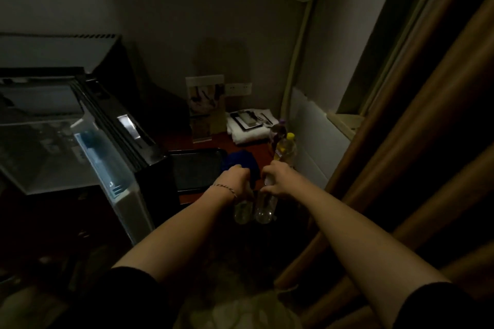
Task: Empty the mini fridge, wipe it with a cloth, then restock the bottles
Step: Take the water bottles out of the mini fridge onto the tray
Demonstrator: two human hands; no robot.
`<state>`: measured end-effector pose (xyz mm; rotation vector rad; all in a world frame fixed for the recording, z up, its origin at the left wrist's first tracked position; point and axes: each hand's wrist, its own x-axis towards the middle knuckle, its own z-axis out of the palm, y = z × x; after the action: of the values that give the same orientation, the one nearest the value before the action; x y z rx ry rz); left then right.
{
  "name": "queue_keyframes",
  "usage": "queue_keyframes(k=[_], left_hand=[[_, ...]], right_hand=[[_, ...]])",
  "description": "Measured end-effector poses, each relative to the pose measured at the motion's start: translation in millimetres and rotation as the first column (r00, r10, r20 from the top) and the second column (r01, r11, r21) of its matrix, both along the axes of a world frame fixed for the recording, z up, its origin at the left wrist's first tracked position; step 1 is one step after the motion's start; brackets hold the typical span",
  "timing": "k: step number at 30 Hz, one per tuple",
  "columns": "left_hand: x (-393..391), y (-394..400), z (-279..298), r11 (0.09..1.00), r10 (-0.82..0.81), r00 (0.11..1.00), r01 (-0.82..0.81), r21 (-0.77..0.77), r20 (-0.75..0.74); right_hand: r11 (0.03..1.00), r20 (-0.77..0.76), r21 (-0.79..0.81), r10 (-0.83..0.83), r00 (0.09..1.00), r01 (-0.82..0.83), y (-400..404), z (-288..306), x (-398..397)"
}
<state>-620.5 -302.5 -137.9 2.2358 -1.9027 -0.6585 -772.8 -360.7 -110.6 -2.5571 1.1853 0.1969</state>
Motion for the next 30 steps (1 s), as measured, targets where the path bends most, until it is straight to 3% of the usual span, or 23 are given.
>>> queue_keyframes(k=[4,8,13,21,30], left_hand=[[28.1,-30.4,-9.9,0.977,0.209,0.974,-0.213,-0.035,-0.094],[49.4,-44.7,-19.4,0.883,0.444,0.889,-0.455,-0.117,-0.110],[85.2,-70.0,-21.6,0.755,0.630,0.769,-0.639,-0.146,-0.109],[173.6,-133.8,-50.8,0.705,0.693,0.718,-0.693,-0.149,-0.060],[245.3,-207.3,-87.8,0.740,0.662,0.745,-0.667,-0.087,-0.083]], right_hand=[[0.988,-0.025,0.018,0.156,0.987,-0.156,-57.9,-5.8,29.3],[0.967,0.021,0.032,0.251,0.968,-0.252,-103.5,-12.5,67.4],[0.926,0.026,0.060,0.373,0.928,-0.374,-150.8,-19.4,122.8],[0.887,0.055,0.061,0.455,0.889,-0.458,-216.2,-66.2,230.2],[0.901,0.019,0.075,0.426,0.904,-0.426,-273.1,-112.3,303.3]])
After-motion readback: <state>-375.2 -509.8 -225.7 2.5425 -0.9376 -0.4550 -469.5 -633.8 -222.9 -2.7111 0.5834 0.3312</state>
